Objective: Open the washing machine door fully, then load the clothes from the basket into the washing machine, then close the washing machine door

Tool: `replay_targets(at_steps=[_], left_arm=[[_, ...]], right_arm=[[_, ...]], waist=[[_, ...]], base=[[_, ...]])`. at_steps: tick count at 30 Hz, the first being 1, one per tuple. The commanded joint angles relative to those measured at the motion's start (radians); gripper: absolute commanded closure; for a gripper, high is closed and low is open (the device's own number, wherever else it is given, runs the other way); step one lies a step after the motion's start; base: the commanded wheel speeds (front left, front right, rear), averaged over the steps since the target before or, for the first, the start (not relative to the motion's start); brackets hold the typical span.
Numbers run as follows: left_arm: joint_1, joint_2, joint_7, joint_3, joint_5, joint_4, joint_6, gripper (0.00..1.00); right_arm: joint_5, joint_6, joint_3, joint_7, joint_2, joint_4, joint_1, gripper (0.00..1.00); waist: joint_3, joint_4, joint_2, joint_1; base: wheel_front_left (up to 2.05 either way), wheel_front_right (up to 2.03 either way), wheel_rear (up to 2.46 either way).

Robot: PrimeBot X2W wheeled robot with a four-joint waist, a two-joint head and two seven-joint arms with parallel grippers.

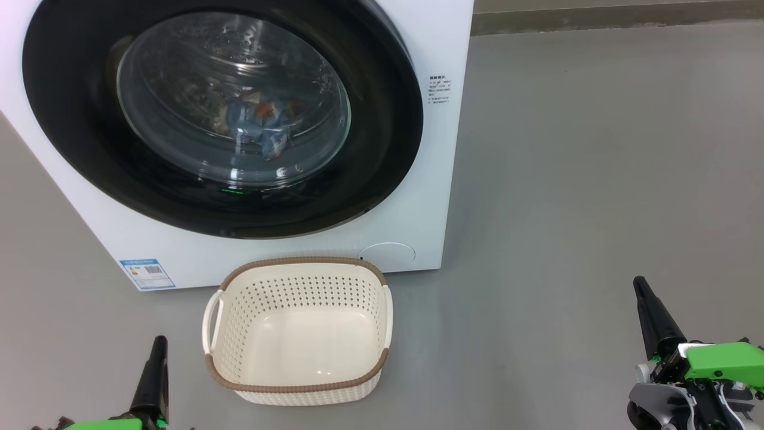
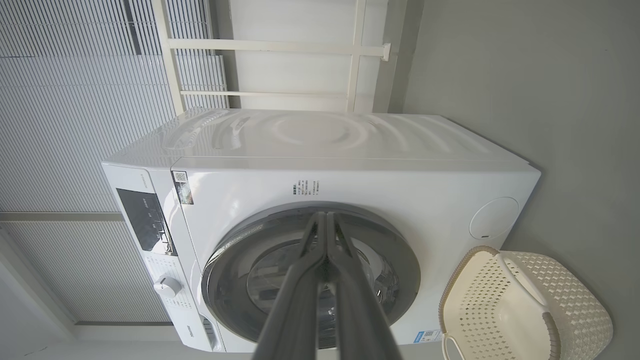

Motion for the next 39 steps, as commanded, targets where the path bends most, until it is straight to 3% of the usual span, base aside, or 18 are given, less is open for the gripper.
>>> replay_targets(at_steps=[1, 39], left_arm=[[-0.042, 0.009, 0.006, 0.026, -0.008, -0.031, 0.001, 1.0], [-0.042, 0.009, 0.006, 0.026, -0.008, -0.031, 0.001, 1.0]], right_arm=[[0.004, 0.0, 0.018, 0.007, -0.008, -0.03, -0.014, 1.0], [0.003, 0.0, 0.017, 0.008, -0.007, -0.03, -0.015, 1.0]], waist=[[0.0, 0.0, 0.0, 0.0], [0.0, 0.0, 0.0, 0.0]], base=[[0.0, 0.0, 0.0], [0.0, 0.0, 0.0]])
